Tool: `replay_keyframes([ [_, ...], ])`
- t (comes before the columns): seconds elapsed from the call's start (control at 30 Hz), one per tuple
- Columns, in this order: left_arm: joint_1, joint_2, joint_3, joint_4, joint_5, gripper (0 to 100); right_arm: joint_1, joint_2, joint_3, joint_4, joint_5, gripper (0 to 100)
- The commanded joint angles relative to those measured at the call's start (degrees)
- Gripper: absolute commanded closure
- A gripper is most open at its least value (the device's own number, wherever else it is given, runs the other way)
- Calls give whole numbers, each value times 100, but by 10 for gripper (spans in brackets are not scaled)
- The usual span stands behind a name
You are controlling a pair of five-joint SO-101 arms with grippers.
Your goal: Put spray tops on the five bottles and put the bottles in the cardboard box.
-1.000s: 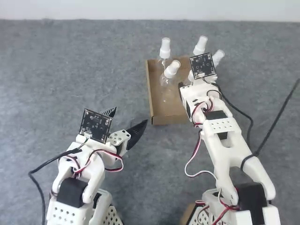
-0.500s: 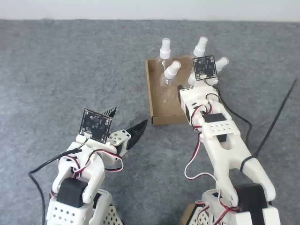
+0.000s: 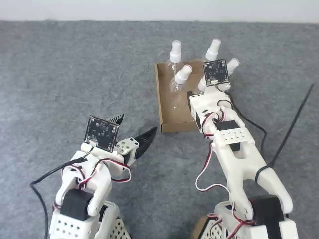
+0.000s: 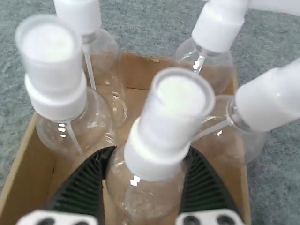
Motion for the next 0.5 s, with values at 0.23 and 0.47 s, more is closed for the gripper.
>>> replay_keyframes([
  [0.23,18,-97,-22,-167,-62,695,-92,-66,0,-4,-26,991],
  [0.47,18,-97,-22,-167,-62,695,-189,-66,-9,-4,343,991],
])
